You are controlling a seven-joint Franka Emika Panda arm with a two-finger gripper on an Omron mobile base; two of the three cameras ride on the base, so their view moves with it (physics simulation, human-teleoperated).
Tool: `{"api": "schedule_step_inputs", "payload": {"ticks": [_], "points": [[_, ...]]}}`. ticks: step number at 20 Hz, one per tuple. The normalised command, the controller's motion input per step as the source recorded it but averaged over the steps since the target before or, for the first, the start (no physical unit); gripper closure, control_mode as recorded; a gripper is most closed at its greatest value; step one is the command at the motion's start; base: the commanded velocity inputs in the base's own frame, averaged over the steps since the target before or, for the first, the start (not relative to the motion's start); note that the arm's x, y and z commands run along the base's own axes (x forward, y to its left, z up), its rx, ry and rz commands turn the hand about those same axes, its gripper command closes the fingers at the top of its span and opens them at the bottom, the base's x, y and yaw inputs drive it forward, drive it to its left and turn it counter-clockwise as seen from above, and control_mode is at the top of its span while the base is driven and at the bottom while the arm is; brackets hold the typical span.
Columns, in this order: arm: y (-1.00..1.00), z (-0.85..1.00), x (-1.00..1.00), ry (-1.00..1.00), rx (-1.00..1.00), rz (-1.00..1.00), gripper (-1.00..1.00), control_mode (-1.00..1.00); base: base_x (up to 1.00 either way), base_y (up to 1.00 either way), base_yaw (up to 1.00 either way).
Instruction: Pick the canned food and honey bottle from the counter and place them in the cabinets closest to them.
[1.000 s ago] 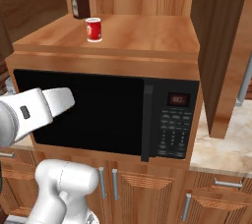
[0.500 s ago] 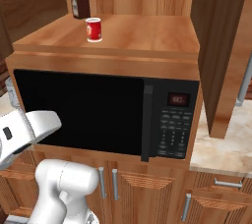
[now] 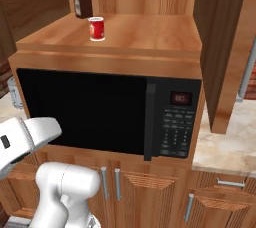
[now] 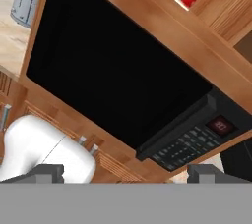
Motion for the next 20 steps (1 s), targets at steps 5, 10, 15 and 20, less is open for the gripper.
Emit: {"api": "schedule_step_inputs", "payload": {"ticks": [5, 10, 15, 20], "points": [[0.00, 0.00, 0.00, 0.00, 0.00, 0.00, -1.00, 1.00, -0.79, -0.27, 0.00], [0.00, 0.00, 0.00, 0.00, 0.00, 0.00, -1.00, 1.00, -0.62, -0.20, 0.00], [0.00, 0.00, 0.00, 0.00, 0.00, 0.00, -1.00, 1.00, -0.02, 0.00, 0.00], [0.00, 0.00, 0.00, 0.00, 0.00, 0.00, -1.00, 1.00, 0.01, -0.41, 0.00]]}}
